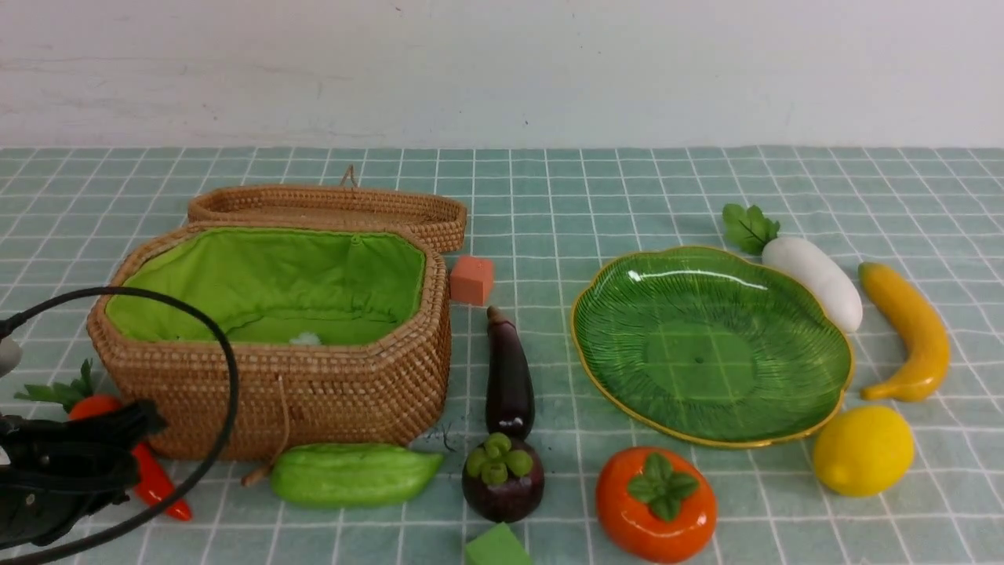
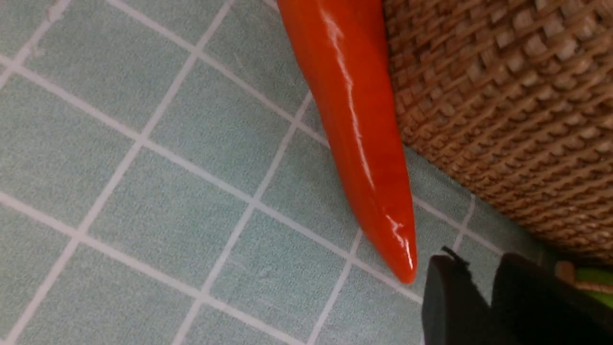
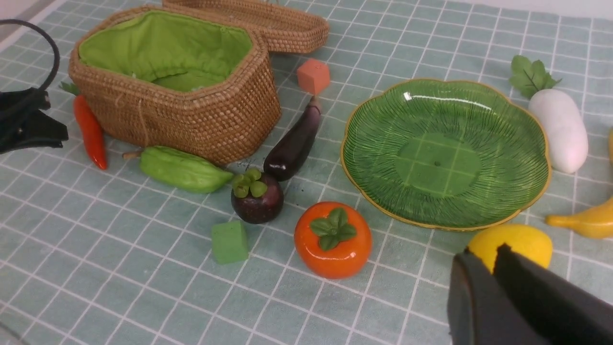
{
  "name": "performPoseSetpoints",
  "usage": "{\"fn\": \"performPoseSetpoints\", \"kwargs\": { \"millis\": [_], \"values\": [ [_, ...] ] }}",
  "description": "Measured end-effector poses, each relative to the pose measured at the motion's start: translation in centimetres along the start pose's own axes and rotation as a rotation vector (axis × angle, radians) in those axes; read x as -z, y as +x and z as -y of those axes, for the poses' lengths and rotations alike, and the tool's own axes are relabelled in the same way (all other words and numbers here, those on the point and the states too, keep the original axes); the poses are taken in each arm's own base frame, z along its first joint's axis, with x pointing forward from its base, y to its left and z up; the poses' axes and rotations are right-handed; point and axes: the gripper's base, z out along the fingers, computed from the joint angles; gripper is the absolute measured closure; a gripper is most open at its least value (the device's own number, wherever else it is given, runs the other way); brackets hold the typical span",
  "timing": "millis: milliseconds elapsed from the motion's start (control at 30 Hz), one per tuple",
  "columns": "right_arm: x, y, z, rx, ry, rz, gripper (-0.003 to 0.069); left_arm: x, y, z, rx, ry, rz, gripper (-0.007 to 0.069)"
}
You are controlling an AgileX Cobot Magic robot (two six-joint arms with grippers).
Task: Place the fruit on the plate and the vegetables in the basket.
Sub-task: Use the left arm to grab a carrot and put it into the left basket
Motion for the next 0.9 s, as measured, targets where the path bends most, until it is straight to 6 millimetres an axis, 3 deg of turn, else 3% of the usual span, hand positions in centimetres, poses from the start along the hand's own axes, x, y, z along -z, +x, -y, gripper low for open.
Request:
{"fn": "performPoseSetpoints", "kwargs": {
  "millis": [167,300,733,900],
  "values": [
    [0.0,0.0,0.0,0.0,0.0,0.0,0.0583,-1.3,0.3,-0.3,0.002,-0.031,-0.039,0.0226],
    [0.0,0.0,0.0,0.0,0.0,0.0,0.0582,-2.6,0.3,-0.4,0.002,-0.036,-0.034,0.0106],
    [0.0,0.1,-0.1,-0.001,-0.009,-0.011,0.0573,-6.1,0.6,-1.0,0.003,-0.05,-0.016,0.0102],
    [0.2,-0.2,-1.7,0.087,-0.187,0.03,0.0572,-6.5,0.5,-0.9,0.002,-0.042,0.0,0.0124]
  ]
}}
